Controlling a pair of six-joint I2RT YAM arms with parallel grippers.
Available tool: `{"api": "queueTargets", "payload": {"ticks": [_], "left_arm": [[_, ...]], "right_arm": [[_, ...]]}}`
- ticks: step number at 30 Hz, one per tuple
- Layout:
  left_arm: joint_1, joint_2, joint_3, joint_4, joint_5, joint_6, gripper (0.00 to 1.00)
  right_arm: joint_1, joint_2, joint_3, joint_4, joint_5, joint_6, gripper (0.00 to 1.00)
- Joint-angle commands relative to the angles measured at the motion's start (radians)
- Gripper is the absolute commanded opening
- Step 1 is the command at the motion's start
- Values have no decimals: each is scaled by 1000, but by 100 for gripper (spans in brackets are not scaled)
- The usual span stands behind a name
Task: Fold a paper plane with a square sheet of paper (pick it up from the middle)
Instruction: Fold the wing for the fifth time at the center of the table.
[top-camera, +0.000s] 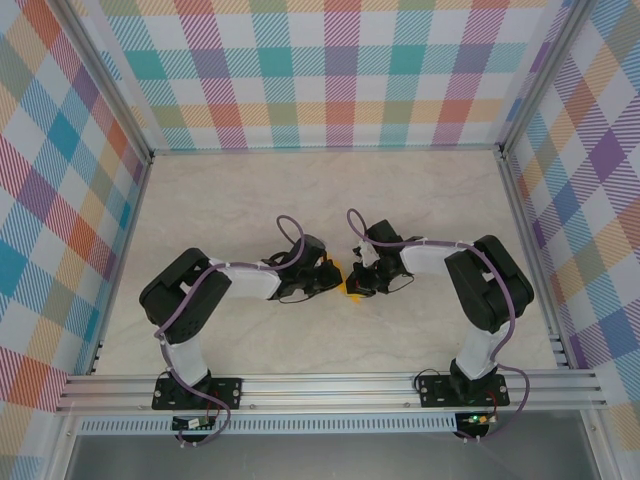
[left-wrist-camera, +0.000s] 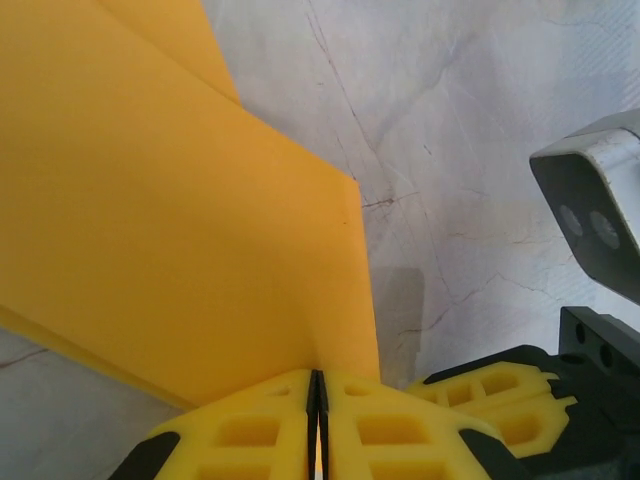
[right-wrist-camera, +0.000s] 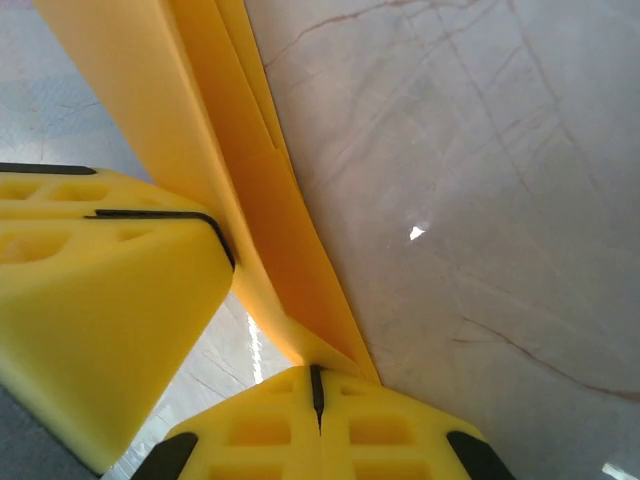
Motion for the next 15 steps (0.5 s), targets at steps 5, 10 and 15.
{"api": "queueTargets", "payload": {"ticks": [5, 10, 15], "left_arm": [[-9, 10, 35, 46, 35, -28, 11], [-10, 9, 22, 61, 54, -49, 11], [-11, 22, 20, 3, 9, -56, 11]], "right_arm": [[7, 86, -58, -70, 155, 5, 2], [7, 86, -59, -71, 158, 7, 2], [7, 91, -58, -73, 164, 8, 2]]}}
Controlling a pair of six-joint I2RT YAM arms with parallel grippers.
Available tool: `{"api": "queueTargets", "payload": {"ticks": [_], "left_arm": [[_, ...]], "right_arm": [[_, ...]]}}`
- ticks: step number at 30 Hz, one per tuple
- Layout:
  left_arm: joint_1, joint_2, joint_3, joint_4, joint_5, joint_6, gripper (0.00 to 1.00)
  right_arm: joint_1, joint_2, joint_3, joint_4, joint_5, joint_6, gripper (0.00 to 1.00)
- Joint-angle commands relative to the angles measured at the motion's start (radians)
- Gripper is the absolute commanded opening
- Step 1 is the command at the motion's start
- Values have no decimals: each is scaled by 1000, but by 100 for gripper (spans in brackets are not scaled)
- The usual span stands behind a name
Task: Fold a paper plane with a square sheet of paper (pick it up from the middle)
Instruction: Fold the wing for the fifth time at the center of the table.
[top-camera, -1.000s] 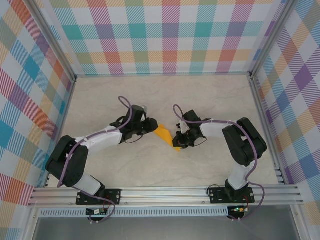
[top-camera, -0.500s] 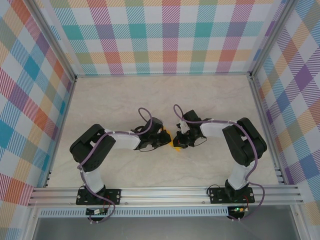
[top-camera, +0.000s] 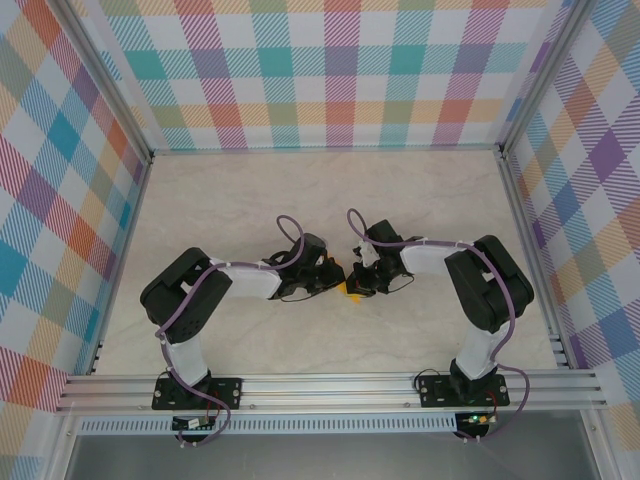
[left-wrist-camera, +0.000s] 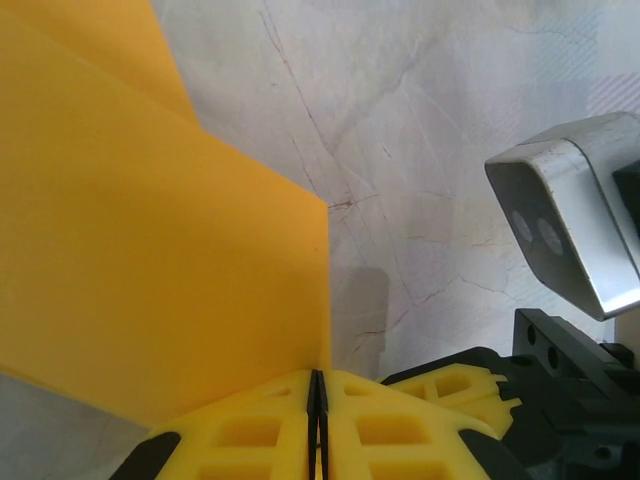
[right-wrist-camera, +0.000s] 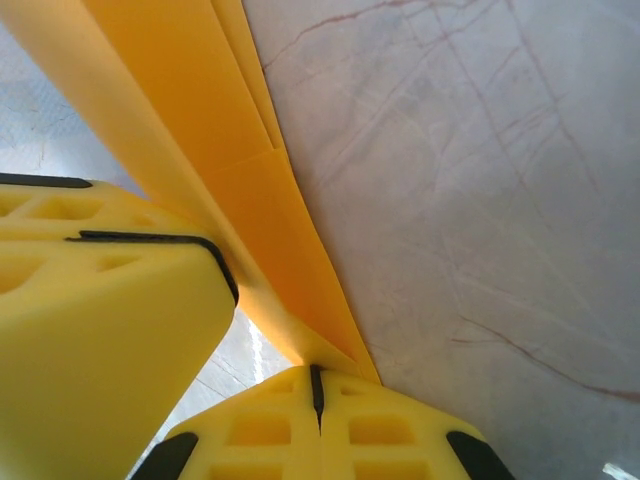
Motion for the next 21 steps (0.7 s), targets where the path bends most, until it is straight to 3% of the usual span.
{"api": "queueTargets", "payload": {"ticks": [1, 13, 21], "left_arm": [[-10, 24, 16, -38, -35, -14, 11], [15, 37, 35, -162, -128, 32, 11], [91, 16, 50, -254, -155, 105, 11]], "right_arm": [[10, 92, -58, -75, 167, 8, 2], [9, 98, -59, -83, 176, 4, 2], [10, 104, -59, -94, 196, 2, 2]]}}
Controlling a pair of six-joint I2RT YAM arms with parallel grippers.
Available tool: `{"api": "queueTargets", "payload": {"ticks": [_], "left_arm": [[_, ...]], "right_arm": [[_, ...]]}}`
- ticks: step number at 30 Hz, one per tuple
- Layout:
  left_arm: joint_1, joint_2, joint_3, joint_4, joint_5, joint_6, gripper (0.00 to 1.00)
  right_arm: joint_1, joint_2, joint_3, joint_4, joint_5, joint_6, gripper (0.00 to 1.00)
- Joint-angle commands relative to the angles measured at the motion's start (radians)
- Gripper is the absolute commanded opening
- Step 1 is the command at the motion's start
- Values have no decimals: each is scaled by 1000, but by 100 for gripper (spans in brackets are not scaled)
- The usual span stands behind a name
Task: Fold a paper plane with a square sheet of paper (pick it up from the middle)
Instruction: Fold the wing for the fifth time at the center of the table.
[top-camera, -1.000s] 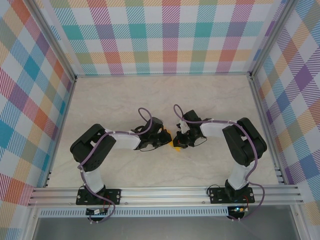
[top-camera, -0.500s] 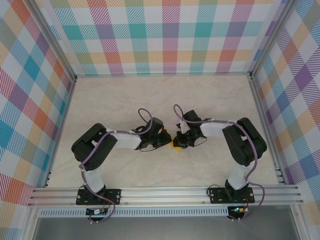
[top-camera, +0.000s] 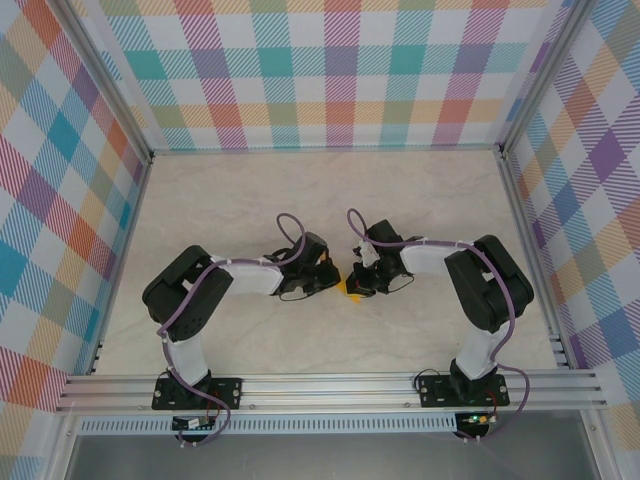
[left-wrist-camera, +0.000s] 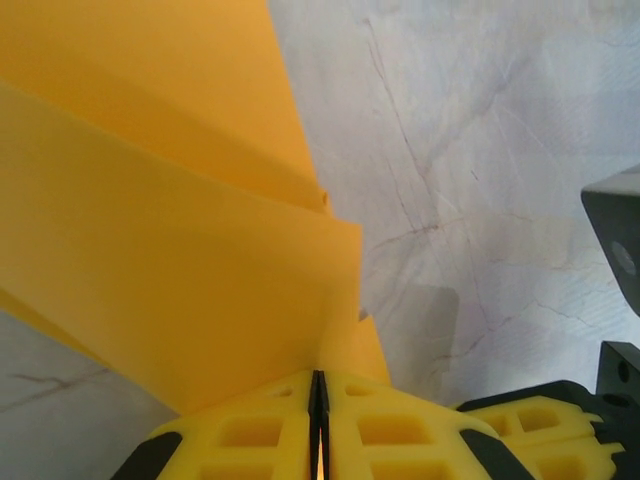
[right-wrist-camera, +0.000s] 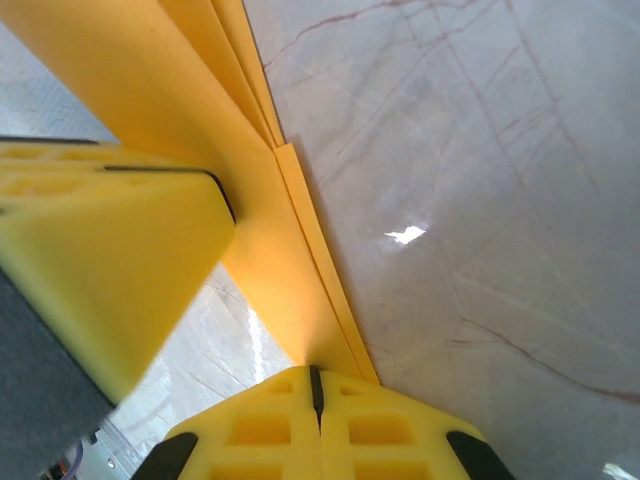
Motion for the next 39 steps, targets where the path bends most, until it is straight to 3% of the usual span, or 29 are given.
{"api": "queueTargets", "payload": {"ticks": [1, 14, 29, 39], "left_arm": [[72, -4, 9, -128, -90, 64, 11], [228, 50, 94, -201, -50, 192, 12], [332, 103, 147, -242, -33, 325, 12], [396, 46, 128, -231, -14, 390, 15]], "right_arm": [[10, 102, -59, -96, 201, -1, 2], [9, 103, -63, -103, 221, -4, 2], [10, 108, -67, -98, 224, -7, 2], [6, 105, -63, -99, 218, -8, 2]]}}
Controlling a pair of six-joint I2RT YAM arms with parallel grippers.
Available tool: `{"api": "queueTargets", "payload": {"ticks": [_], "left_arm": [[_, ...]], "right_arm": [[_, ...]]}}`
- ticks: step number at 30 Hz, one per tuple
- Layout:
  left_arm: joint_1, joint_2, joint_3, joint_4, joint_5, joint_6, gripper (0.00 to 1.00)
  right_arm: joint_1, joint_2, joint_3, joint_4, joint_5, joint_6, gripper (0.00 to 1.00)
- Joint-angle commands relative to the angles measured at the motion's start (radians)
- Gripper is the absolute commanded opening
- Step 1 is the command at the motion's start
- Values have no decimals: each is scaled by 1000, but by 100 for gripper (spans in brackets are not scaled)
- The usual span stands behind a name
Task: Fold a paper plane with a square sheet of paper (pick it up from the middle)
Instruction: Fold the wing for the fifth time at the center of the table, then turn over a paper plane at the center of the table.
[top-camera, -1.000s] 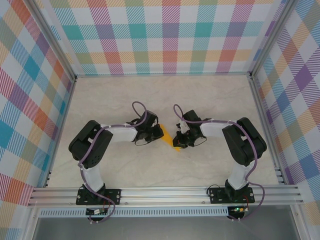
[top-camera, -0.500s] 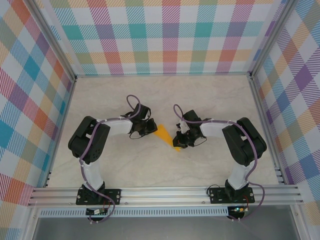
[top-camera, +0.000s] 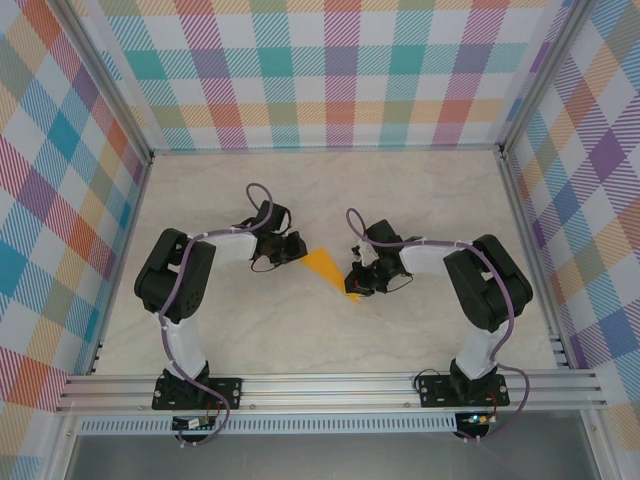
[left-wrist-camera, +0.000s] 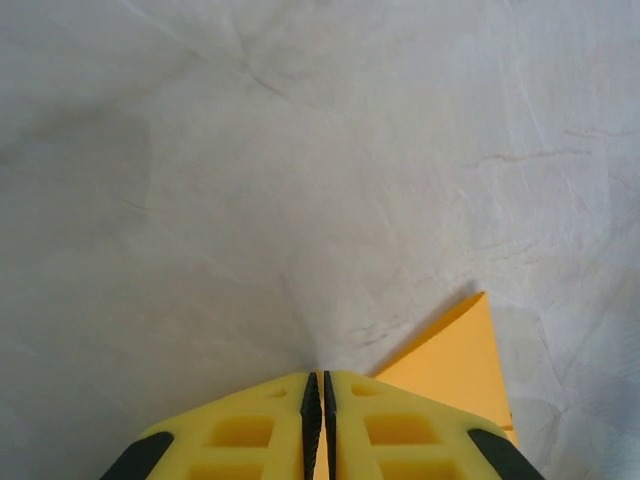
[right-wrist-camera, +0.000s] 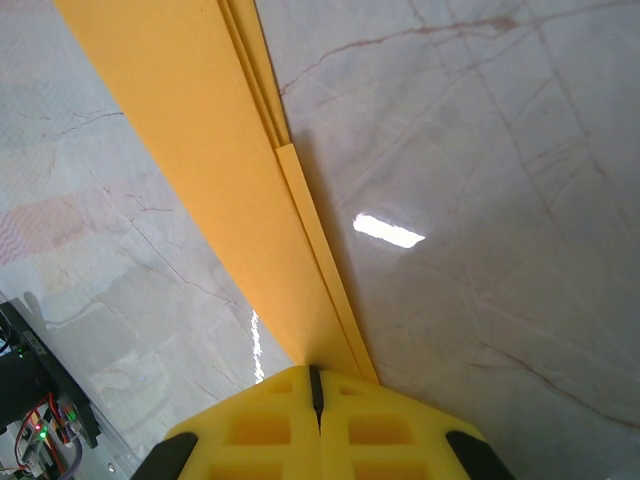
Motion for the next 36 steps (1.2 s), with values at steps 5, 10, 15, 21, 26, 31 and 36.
{"api": "queueTargets", "payload": {"ticks": [5, 10, 15, 21, 26, 31, 36], "left_arm": [[86, -89, -8, -64, -149, 63, 17], [82, -204, -20, -121, -184, 45, 22], [35, -318, -46, -192, -253, -6, 33], [-58, -396, -63, -307, -338, -96, 48], [-181, -391, -23, -384, -438, -206, 63], [-313, -293, 81, -467, -536, -312, 75], [-397, -124, 240, -562, -575, -363, 78]], "right_arm": [[5, 63, -43, -114, 178, -1, 2], [5, -50, 23, -110, 107, 24, 10], [6, -194, 83, -111, 98, 41, 40], [3, -337, 59, -159, 318, 24, 71], [-7, -382, -13, -116, 448, 19, 87], [-18, -380, -73, -64, 523, 33, 100], [-71, -400, -141, -26, 563, 91, 100]]}}
